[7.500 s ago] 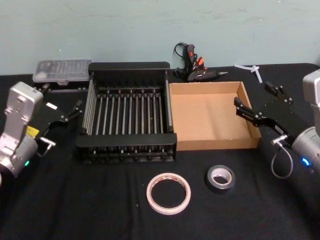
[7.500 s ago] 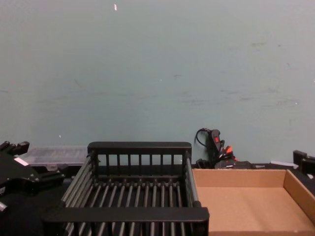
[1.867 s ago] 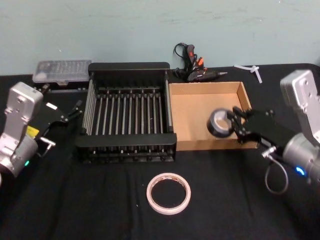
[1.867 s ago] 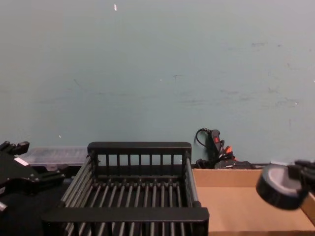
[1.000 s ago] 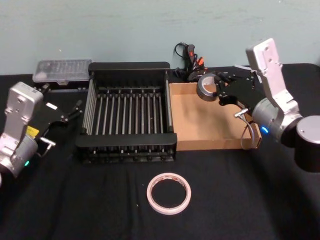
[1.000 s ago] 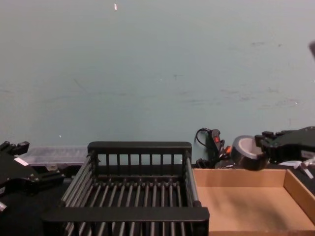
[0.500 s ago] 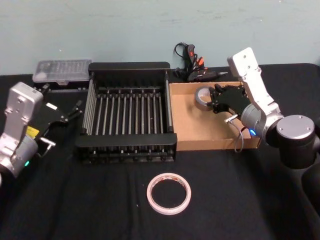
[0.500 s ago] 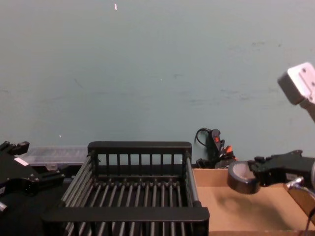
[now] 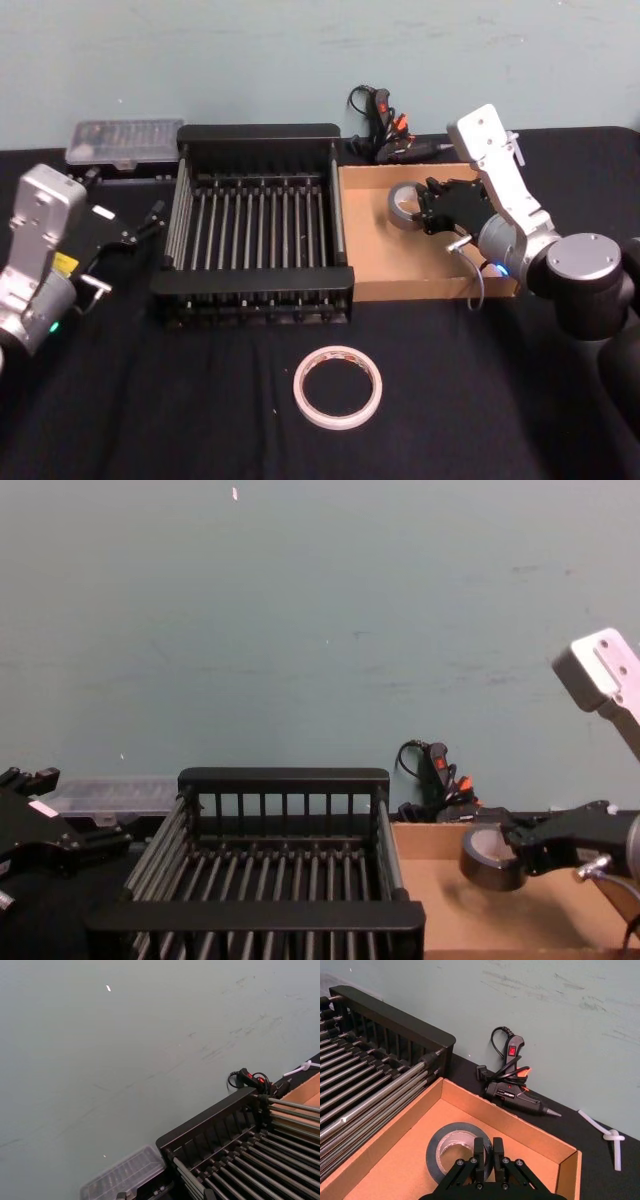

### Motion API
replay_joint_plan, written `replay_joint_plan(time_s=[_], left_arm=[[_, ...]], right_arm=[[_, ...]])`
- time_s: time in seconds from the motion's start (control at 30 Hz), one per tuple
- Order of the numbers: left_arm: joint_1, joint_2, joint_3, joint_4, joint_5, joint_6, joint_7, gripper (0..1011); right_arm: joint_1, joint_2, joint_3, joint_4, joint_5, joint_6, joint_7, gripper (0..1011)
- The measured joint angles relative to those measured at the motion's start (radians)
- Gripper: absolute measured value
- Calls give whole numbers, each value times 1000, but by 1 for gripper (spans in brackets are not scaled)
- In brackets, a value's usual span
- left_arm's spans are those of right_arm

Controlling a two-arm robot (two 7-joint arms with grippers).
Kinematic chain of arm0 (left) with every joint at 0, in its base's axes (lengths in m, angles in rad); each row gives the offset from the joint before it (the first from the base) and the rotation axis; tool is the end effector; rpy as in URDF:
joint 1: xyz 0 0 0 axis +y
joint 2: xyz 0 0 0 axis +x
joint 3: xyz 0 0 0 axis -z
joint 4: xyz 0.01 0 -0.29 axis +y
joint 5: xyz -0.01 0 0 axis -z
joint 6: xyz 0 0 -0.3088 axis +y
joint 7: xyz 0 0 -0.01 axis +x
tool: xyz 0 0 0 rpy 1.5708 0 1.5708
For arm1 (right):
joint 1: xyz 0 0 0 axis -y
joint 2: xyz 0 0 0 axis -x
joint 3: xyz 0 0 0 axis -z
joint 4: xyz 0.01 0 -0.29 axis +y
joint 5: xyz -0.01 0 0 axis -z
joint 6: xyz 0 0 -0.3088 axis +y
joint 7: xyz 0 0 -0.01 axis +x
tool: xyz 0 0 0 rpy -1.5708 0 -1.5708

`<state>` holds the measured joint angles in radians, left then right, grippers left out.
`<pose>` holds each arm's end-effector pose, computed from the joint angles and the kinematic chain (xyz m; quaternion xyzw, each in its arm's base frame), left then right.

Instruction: Pick up the white tape and place it into the black box , Pick up the silver tape and place it into the brown box.

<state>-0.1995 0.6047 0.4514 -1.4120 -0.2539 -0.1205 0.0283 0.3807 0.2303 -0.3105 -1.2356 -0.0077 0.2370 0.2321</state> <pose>0.3581 0.0827 -0.3023 0.1415 -0.1325 0.5799 0.7913 0.4261 -0.0016 -0.2787 -0.2062 -0.0215 -0.5389 0.8165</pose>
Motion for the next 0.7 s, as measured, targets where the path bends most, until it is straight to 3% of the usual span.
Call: replay_joint_plan(time_s=[0.2, 0.7], left_arm=[[0, 0, 0, 0, 0, 0, 0, 1001], [0, 0, 0, 0, 0, 0, 0, 1001]], right_arm=[[0, 0, 0, -1, 0, 0, 0, 170], [0, 1, 0, -3, 3, 0, -1, 638]])
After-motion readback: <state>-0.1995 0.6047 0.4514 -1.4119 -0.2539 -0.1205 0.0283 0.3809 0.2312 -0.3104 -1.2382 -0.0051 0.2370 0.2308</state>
